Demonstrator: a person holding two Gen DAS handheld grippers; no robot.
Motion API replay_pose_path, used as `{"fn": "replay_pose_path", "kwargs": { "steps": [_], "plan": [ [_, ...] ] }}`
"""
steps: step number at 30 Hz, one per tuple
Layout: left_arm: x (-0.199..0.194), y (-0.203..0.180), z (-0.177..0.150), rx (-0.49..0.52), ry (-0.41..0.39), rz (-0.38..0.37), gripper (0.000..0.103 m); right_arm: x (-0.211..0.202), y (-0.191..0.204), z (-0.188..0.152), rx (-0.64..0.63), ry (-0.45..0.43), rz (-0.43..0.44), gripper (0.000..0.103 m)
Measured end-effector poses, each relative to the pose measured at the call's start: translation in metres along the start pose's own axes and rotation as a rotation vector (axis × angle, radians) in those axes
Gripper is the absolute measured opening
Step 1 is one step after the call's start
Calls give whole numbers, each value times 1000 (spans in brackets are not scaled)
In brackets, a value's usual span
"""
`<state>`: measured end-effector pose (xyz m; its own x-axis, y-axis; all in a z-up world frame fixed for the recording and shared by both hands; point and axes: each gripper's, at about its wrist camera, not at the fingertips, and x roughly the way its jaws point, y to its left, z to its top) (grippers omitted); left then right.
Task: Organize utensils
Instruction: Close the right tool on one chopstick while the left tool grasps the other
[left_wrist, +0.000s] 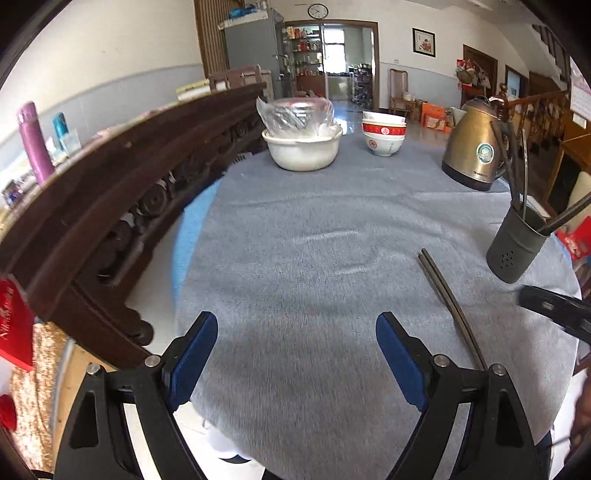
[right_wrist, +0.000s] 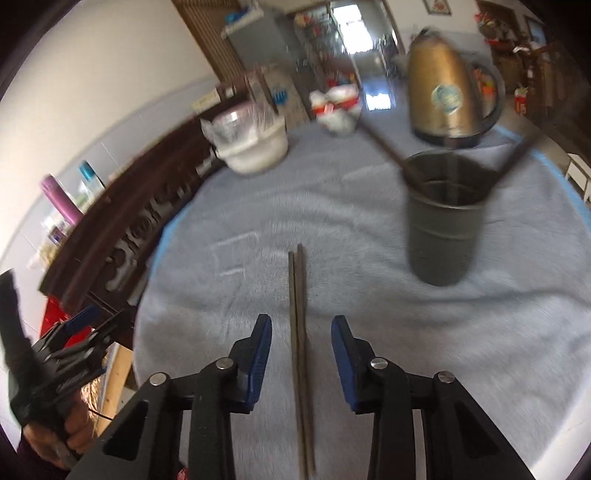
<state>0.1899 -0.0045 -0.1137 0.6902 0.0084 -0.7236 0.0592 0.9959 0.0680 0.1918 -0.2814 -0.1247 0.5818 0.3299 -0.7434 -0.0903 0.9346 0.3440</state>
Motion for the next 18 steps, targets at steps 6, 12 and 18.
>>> {"fn": "replay_pose_path", "kwargs": {
  "steps": [6, 12, 18],
  "plan": [
    [18, 26, -2, 9, 28, -93, 88, 66, 21, 35, -54, 114, -96, 23],
    [26, 50, -11, -31, 53, -126, 88, 97, 14, 54, -30, 186, -95, 19],
    [32, 57, -14, -48, 73, -128, 88, 115, 18, 60, -63, 227, -153, 19]
  ]
}}
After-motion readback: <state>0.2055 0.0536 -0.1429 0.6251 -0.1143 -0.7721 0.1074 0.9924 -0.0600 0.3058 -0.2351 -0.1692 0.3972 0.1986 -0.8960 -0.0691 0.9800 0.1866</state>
